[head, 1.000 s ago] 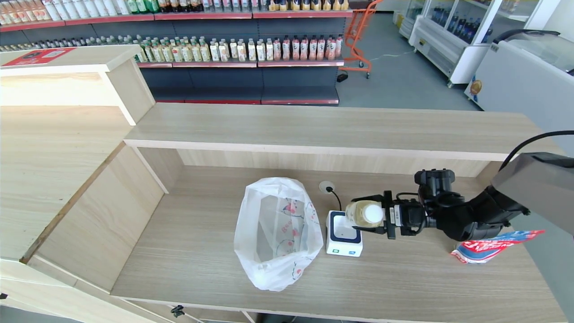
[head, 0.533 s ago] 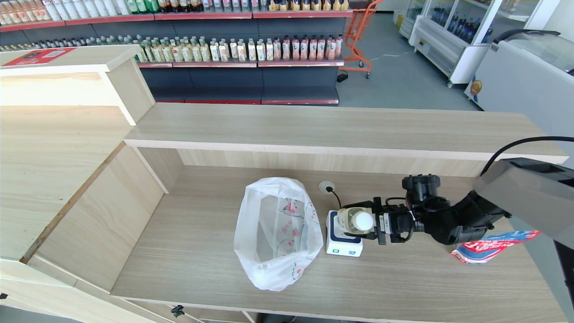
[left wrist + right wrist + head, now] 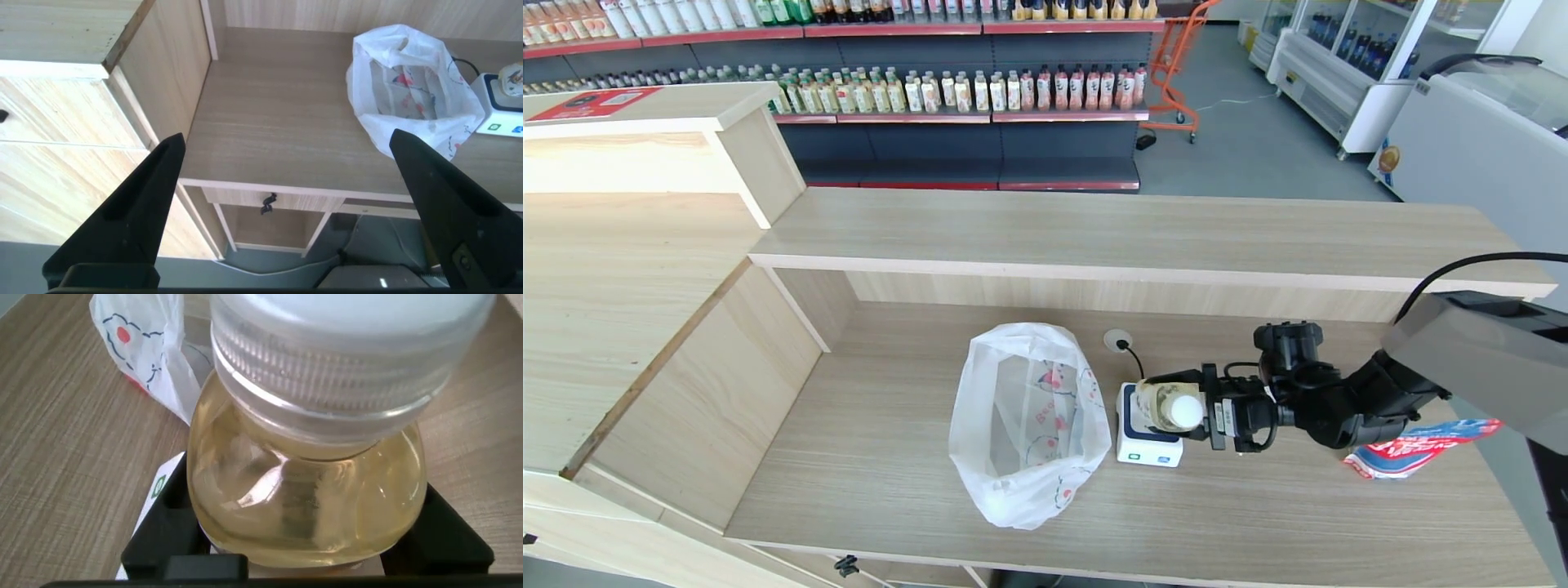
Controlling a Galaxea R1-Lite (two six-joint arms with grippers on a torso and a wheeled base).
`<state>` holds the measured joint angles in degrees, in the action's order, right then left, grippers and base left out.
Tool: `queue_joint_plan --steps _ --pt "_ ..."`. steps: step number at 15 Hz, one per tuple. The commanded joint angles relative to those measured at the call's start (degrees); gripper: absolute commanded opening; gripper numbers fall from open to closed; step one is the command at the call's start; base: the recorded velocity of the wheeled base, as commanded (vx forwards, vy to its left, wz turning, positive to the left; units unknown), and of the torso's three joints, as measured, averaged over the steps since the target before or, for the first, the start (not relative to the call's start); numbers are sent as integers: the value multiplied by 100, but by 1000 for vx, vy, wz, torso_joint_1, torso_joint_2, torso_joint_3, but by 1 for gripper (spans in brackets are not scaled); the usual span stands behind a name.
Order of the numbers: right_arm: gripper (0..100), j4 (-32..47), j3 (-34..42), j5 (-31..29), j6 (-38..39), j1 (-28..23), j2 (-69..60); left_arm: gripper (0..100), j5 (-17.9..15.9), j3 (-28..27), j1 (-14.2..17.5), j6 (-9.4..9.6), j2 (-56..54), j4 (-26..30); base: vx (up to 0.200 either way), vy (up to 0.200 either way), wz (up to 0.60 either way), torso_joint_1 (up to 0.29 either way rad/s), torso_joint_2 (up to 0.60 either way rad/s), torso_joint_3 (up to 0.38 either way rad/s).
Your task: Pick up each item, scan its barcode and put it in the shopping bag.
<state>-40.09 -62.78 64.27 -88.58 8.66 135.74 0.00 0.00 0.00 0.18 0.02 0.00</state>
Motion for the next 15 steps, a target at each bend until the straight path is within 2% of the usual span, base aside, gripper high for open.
queue_joint_plan --steps 1,3,4,7,9,11,13,15 --pt "0 28 12 -20 7 -4 14 100 0 0 0 -1 -2 0 0 0 0 0 0 0" --pt "0 19 29 7 359 22 -206 100 0 0 0 -1 -2 0 0 0 0 0 0 0" --pt "0 19 38 33 912 31 -487 100 0 0 0 -1 -2 0 0 0 0 0 0 0" --pt "0 -7 47 -46 3637 -31 -1630 100 0 0 0 -1 -2 0 0 0 0 0 0 0" --pt "0 -25 -68 -925 5324 189 -2069 100 0 0 -9 -1 -2 9 0 0 0 0 0 0" --pt "0 -33 -410 -2085 6687 681 -2008 100 0 0 0 -1 -2 0 0 0 0 0 0 0" --pt "0 -25 -771 -2920 7495 1261 -1630 100 0 0 0 -1 -2 0 0 0 0 0 0 0" --pt "0 -16 -894 -3184 7698 1578 -1146 100 0 0 0 -1 -2 0 0 0 0 0 0 0"
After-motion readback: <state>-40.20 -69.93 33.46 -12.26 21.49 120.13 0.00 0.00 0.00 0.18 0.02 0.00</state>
